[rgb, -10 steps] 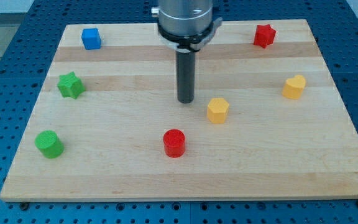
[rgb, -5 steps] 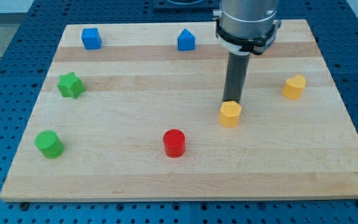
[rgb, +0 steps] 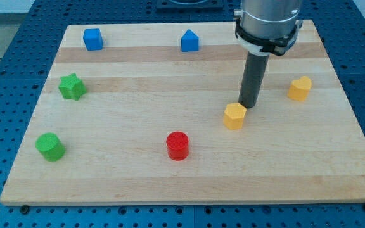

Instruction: Push the hexagon diagonally above the red circle

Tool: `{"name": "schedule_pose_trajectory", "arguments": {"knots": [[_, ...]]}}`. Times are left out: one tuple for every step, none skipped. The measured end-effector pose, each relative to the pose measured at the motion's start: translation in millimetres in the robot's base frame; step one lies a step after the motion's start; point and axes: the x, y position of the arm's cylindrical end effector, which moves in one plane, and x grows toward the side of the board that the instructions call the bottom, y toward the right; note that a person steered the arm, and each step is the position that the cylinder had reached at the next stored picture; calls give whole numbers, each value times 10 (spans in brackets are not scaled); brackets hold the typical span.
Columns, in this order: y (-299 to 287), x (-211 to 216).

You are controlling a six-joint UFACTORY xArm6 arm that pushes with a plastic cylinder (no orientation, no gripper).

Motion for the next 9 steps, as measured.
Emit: {"name": "schedule_pose_trajectory", "arguments": {"knots": [[-112, 0], [-158, 0], [-161, 0], [-162, 0], [-102, 0], [308, 0], [650, 0], [619, 0], [-110, 117]]}}
